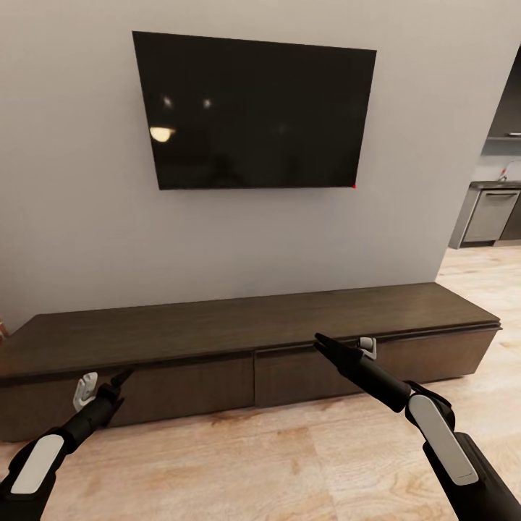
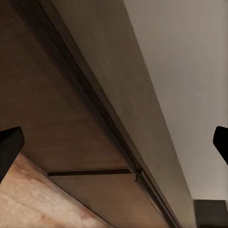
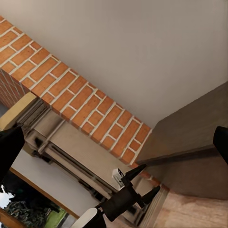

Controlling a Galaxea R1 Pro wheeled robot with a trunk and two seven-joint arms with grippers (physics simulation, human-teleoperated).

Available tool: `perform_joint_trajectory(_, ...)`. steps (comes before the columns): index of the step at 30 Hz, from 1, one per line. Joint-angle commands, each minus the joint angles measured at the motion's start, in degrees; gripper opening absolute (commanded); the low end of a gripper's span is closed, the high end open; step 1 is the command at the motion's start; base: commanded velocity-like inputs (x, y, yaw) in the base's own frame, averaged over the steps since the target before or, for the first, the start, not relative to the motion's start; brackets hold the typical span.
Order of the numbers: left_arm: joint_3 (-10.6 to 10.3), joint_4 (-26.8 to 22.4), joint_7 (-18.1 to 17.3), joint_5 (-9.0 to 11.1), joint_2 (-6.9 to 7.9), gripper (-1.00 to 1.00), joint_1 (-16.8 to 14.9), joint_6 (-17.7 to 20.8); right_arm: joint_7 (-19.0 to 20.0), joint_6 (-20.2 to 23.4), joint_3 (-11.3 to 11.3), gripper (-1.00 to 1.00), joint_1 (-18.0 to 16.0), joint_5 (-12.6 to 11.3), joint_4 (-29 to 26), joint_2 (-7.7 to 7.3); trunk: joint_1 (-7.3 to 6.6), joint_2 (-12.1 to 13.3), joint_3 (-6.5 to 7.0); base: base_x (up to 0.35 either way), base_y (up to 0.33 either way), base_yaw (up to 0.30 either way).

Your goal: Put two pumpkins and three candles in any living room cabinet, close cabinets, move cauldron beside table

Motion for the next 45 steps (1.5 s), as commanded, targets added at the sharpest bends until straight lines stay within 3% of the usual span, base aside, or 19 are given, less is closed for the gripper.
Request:
perform_joint_trajectory(1, 0.17, 0.0, -0.04, 0.31, -0.05, 1.0, -0.04, 0.5, -0.08, 0.34, 0.04, 1.0, -0.04, -0.43, 0.01, -0.03, -0.01, -0.02, -0.06, 0.0, -0.011, 0.0)
perform_joint_trajectory(13, 0.17, 0.0, 0.01, 0.14, -0.01, 1.0, -0.04, 0.4, -0.15, 0.35, 0.13, 1.0, -0.03, -0.43, 0.09, -0.03, -0.01, -0.02, -0.06, 0.0, -0.001, 0.0)
perform_joint_trajectory(30, 0.16, 0.0, 0.03, 0.05, -0.03, 1.0, -0.04, -0.1, -0.22, 0.42, 0.1, 1.0, -0.04, -0.35, -0.05, -0.05, 3.72, -6.84, -3.11, 0.0, 0.0, 0.0)
perform_joint_trajectory(37, -0.17, 0.0, -0.04, 0.01, -0.03, 1.0, -0.04, -3.63, -1.03, 0.43, 0.43, 1.0, -0.03, -0.39, -0.11, -0.06, 3.9, -6.94, -4.66, 0.0, 0.0, 0.0)
perform_joint_trajectory(45, -0.42, 0.0, -0.05, -0.05, -0.15, 1.0, -0.04, -4.46, -1.13, 0.43, 0.39, 1.0, -0.03, -0.43, -0.08, -0.12, 4.11, -7.04, -6.43, 0.0, 0.0, 0.0)
